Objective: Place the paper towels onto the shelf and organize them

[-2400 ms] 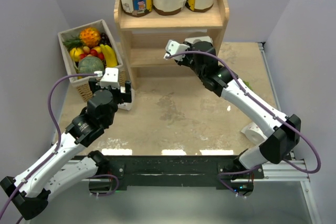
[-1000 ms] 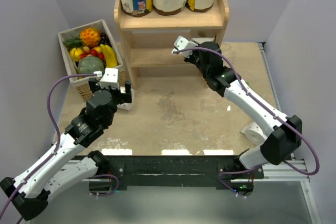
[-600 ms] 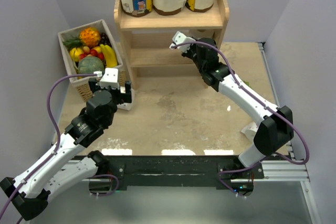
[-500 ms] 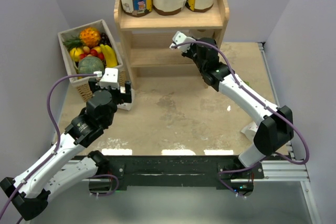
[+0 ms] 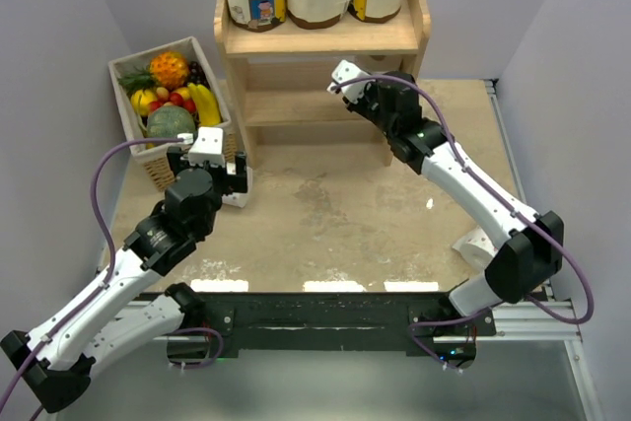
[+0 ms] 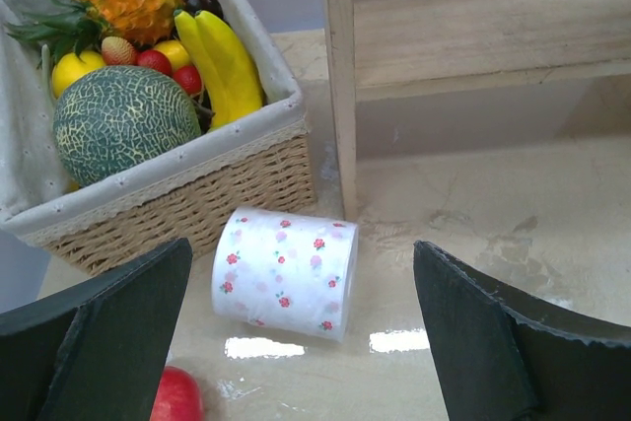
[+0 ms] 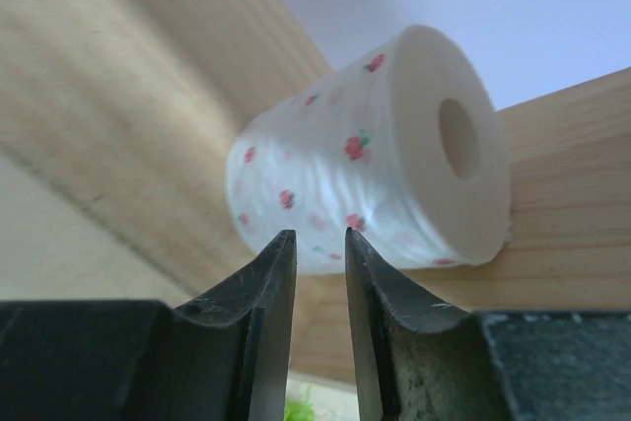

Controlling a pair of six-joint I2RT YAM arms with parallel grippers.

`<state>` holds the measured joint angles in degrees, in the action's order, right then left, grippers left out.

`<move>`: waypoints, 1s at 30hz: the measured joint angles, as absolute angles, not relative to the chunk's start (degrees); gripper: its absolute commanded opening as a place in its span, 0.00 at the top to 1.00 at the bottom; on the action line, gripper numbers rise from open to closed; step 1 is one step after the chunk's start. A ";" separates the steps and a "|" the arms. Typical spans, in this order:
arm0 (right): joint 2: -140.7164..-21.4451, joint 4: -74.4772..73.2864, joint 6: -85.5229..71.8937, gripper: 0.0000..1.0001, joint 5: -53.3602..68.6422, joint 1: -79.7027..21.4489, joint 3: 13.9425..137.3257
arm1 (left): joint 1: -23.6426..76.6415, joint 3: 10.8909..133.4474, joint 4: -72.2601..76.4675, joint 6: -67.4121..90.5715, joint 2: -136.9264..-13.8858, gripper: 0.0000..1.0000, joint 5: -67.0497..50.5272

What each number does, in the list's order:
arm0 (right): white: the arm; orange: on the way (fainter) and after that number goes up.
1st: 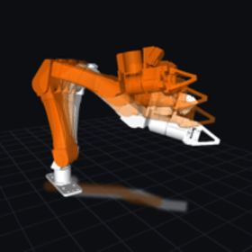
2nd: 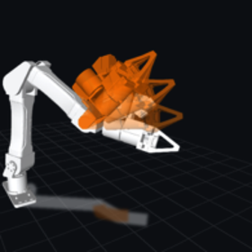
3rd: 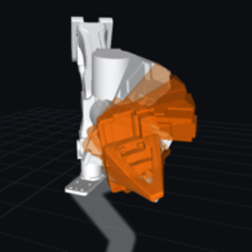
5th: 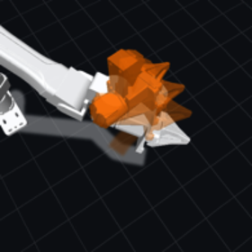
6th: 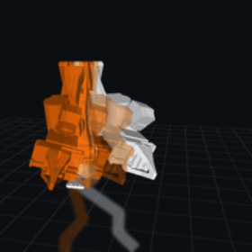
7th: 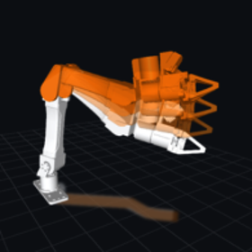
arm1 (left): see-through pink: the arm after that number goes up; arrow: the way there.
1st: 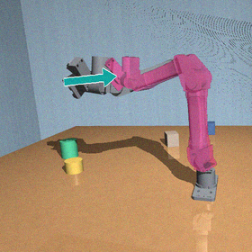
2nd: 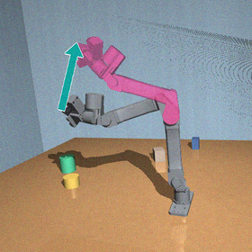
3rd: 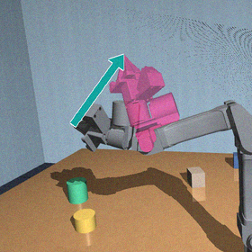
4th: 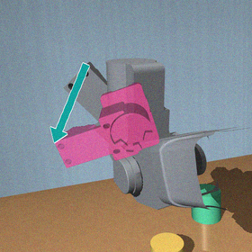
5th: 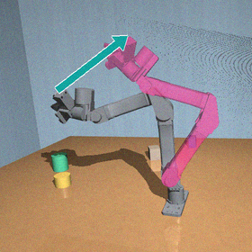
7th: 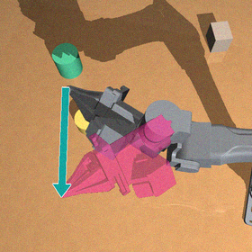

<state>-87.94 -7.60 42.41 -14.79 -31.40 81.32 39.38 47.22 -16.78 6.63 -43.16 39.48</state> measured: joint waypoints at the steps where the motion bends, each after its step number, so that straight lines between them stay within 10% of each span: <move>1: -87.18 -8.93 41.25 0.67 -13.52 -31.35 81.30 | 39.38 47.22 -16.78 6.66 -43.29 0.00 39.53; 16: -68.49 4.36 -8.54 0.35 2.70 -33.10 58.19 | 39.38 46.96 -16.82 6.98 -43.88 0.00 43.83; 30: -79.96 24.69 -38.17 0.05 -3.05 -44.47 47.62 | 39.38 46.48 -16.78 6.94 -43.35 0.00 45.04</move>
